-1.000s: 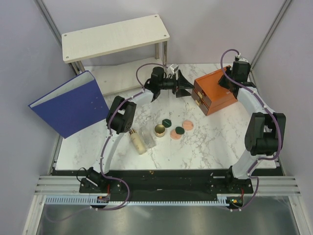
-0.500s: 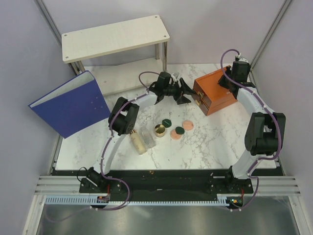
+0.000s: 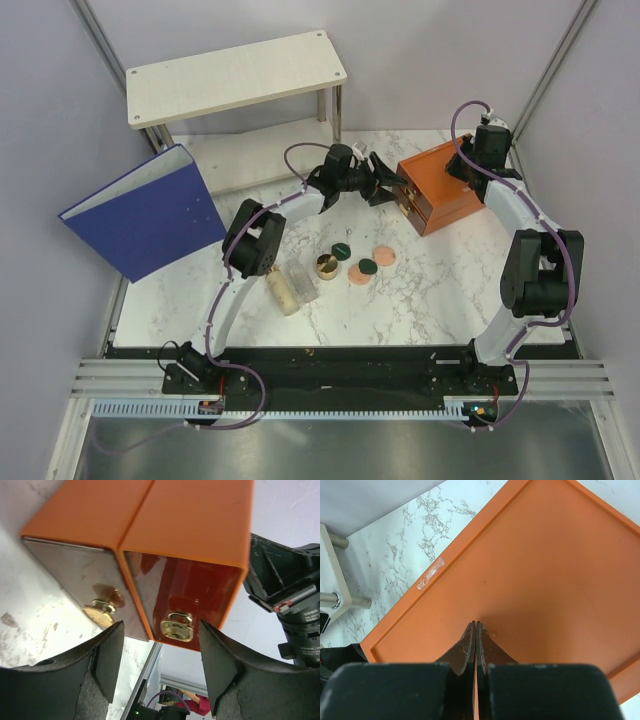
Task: Organize the makeup
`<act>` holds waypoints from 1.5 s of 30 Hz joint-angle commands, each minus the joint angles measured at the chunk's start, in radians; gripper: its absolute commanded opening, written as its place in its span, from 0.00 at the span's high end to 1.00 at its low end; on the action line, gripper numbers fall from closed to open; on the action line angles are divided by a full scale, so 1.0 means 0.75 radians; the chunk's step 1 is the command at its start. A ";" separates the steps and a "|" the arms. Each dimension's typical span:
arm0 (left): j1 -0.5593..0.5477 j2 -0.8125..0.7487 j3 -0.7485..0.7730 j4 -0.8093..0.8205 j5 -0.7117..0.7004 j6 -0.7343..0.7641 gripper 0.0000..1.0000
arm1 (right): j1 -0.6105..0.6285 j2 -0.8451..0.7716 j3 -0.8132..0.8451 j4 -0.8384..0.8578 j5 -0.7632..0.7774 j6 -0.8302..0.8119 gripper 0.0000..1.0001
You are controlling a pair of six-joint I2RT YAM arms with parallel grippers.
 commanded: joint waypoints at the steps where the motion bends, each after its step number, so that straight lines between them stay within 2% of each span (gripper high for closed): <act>1: -0.034 -0.064 0.021 0.157 -0.015 -0.082 0.32 | -0.003 0.048 -0.051 -0.107 0.003 0.004 1.00; 15: -0.062 -0.056 0.021 0.132 0.008 -0.057 0.50 | -0.003 0.048 -0.067 -0.100 -0.007 0.014 1.00; 21: -0.064 -0.025 0.033 0.097 0.004 -0.028 0.54 | -0.001 0.048 -0.077 -0.098 -0.011 0.012 1.00; 30: -0.064 -0.019 0.052 -0.035 0.053 0.055 0.74 | -0.001 0.062 -0.085 -0.098 -0.028 0.016 1.00; 32: -0.060 -0.027 0.049 -0.054 0.049 0.076 0.86 | -0.001 0.064 -0.087 -0.098 -0.030 0.018 1.00; 34: -0.056 -0.033 0.045 -0.082 0.051 0.096 0.90 | -0.003 0.062 -0.090 -0.100 -0.030 0.018 1.00; 45: -0.009 -0.164 -0.141 -0.218 0.075 0.197 0.95 | -0.003 0.066 -0.094 -0.098 -0.032 0.012 1.00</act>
